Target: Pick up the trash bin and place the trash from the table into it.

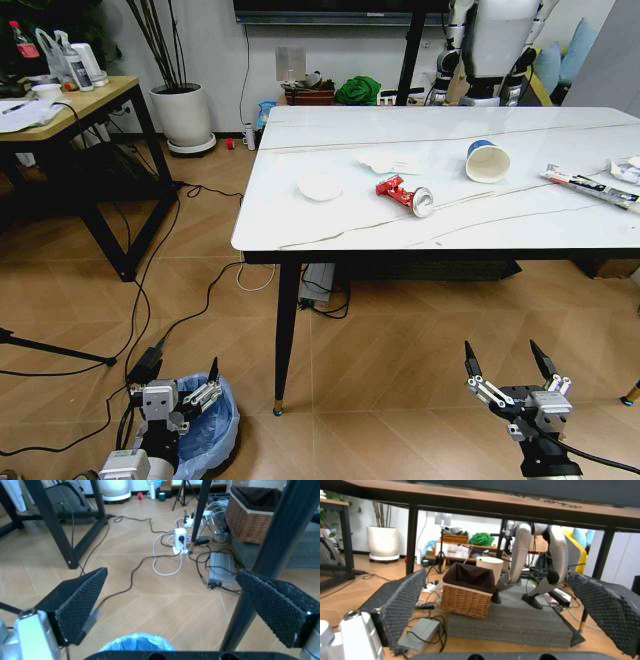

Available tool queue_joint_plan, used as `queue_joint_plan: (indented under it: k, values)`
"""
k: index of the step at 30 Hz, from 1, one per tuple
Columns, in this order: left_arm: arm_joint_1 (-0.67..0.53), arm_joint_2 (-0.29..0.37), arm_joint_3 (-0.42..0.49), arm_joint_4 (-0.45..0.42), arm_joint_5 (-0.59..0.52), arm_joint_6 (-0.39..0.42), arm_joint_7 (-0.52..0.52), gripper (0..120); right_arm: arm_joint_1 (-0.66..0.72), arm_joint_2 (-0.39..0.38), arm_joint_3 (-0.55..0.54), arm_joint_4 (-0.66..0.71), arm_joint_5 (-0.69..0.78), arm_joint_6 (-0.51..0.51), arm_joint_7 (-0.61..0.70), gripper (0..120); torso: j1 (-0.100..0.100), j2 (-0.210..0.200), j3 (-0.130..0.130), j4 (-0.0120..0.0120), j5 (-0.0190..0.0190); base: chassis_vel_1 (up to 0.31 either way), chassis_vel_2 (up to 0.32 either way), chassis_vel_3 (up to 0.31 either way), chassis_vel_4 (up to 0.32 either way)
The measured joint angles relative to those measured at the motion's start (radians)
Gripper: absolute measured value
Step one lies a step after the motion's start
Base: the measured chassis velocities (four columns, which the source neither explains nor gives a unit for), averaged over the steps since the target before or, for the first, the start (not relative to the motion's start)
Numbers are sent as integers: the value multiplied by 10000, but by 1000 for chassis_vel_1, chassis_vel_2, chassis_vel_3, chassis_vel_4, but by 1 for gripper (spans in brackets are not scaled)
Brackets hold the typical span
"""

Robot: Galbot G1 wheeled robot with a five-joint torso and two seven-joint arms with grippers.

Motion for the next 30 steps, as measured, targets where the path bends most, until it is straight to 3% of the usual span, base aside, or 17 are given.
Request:
queue_joint_plan:
  k: [30]
  values:
    - [72,-75,-70,245,31,35,-27,100,204,0,-23,-159,174,2,-8,100,-402,-1210,-807,1,0,0,0,0,0]
